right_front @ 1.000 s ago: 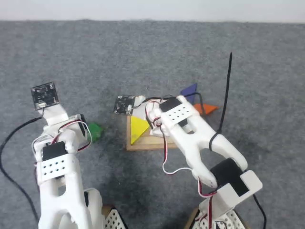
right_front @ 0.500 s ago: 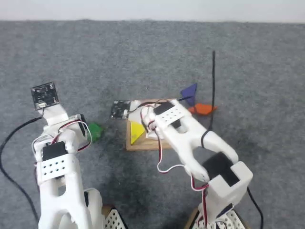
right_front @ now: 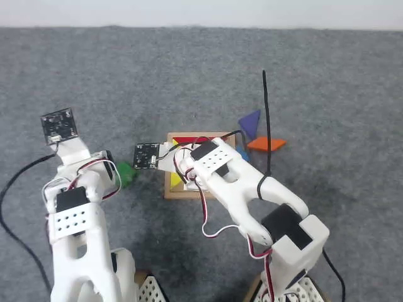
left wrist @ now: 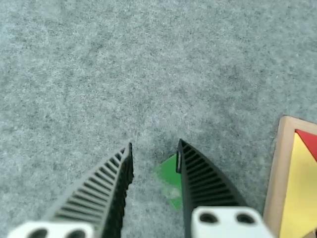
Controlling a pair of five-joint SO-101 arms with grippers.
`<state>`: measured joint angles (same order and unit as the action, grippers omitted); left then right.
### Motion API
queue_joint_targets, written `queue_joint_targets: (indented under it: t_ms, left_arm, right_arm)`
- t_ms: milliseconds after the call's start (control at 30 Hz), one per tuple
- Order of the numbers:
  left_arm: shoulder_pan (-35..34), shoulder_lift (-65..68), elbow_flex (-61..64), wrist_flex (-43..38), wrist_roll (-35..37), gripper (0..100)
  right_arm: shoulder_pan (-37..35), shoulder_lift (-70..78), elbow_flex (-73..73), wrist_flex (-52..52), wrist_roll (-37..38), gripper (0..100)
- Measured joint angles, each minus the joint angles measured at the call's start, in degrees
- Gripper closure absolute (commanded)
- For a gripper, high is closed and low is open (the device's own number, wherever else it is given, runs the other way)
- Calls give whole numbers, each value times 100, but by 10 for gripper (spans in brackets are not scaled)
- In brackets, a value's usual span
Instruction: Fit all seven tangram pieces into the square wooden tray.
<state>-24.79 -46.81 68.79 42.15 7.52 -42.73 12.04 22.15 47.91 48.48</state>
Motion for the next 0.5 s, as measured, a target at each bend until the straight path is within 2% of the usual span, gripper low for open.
queue_joint_targets:
  t_ms: [133,300,500]
  left_arm:
    - [0,0,0,0,0,848]
    - [0,0,0,0,0,848]
    - [158,0,0,0,-158,844]
  right_arm:
    - [70,-237,0,185,-114,957]
    - [624,-1178,88,571,-501,957]
    - [888,-2092,958,624,-1081,957]
